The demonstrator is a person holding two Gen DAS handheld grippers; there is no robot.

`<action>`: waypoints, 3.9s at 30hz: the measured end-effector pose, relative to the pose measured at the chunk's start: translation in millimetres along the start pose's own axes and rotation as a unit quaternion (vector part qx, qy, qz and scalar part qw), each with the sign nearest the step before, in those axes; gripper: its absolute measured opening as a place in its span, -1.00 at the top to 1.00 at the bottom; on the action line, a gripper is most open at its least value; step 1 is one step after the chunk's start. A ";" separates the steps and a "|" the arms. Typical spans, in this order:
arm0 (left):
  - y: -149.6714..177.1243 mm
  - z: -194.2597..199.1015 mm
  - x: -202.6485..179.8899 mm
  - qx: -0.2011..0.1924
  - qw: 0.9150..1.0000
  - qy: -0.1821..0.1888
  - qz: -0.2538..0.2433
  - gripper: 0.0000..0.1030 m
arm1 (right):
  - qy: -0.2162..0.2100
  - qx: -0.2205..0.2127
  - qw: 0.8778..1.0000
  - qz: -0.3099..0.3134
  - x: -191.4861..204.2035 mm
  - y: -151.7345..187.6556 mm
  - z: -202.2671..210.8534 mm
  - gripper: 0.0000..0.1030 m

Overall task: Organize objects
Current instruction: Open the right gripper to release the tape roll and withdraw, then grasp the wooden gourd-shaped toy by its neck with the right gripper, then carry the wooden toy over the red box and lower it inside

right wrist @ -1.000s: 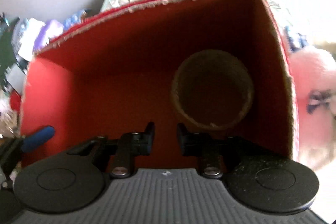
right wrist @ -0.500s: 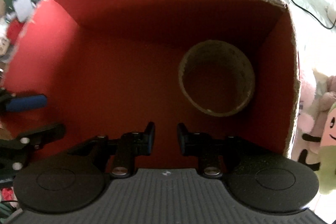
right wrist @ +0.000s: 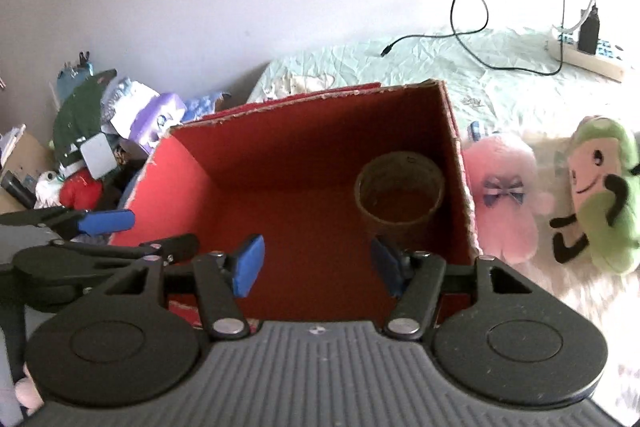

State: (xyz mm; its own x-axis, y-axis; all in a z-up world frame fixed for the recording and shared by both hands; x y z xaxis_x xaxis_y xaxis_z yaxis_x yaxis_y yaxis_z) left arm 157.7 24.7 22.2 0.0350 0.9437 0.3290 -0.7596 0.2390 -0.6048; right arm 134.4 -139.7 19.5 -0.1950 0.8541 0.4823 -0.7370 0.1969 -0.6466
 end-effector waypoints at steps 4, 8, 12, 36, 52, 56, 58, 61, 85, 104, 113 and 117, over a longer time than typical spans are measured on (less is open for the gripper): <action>7.5 16.0 -2.2 -0.003 1.000 -0.025 0.005 -0.53 | -0.008 -0.027 1.000 0.005 -4.4 6.4 15.3 -0.21; 14.9 35.7 -3.1 -0.009 0.999 -0.046 0.017 -0.55 | -0.032 -0.035 0.999 -0.002 -11.5 13.4 38.6 -0.21; 25.2 50.5 -9.7 0.003 0.997 -0.068 0.033 -0.57 | -0.045 -0.029 0.999 0.009 -16.5 23.8 56.0 -0.21; 93.3 92.5 -72.3 0.058 0.990 -0.117 0.059 -0.61 | -0.071 0.064 0.995 -0.010 -63.2 101.5 71.3 -0.13; 91.0 54.4 -80.2 0.077 0.997 -0.032 0.003 -0.53 | -0.079 0.077 0.989 -0.100 -78.2 102.0 36.1 -0.10; 94.2 45.7 -72.1 0.083 0.996 0.019 0.009 -0.43 | -0.079 0.088 0.987 -0.113 -79.1 103.9 22.7 -0.10; 95.6 43.9 -67.2 0.083 0.995 0.051 0.014 -0.37 | -0.079 0.092 0.986 -0.115 -78.4 104.6 17.3 -0.10; 99.3 46.9 -61.4 0.072 0.993 0.091 0.013 -0.35 | -0.083 0.094 0.986 -0.114 -76.4 105.0 11.5 -0.10; 92.6 42.7 -140.5 0.036 0.953 0.279 -0.114 -0.29 | -0.101 0.056 0.972 -0.204 -127.4 127.9 33.9 0.40; -16.1 103.3 -96.9 -0.110 0.933 0.335 -0.064 -0.38 | -0.154 -0.077 0.982 -0.077 -61.1 -1.6 125.0 0.40; -39.6 33.4 -31.1 -0.065 0.963 0.260 0.000 -0.47 | -0.147 -0.004 0.988 -0.054 -32.5 -55.3 18.2 0.40; -28.8 5.6 -27.3 -0.040 0.969 0.245 0.002 -0.47 | -0.124 0.026 0.991 -0.039 -27.7 -62.7 -17.2 0.40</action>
State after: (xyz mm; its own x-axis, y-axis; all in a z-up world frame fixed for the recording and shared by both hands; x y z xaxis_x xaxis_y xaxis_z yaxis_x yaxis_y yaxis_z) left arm 175.0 -9.2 34.7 0.3506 0.9354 -0.0461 -0.7084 0.2327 -0.6663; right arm 197.1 -167.5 36.5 -0.2838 0.6910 0.6648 -0.7875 0.2276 -0.5727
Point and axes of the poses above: each gripper's, at about its wrist camera, not at the fingertips, and z roughly against the way its jaws point, x to its left, y to its underside, the point moved 1 cm from there along -z, roughly the way its jaws point, and after that the axes turned 15 degrees about -y, right-handed, at the moved point
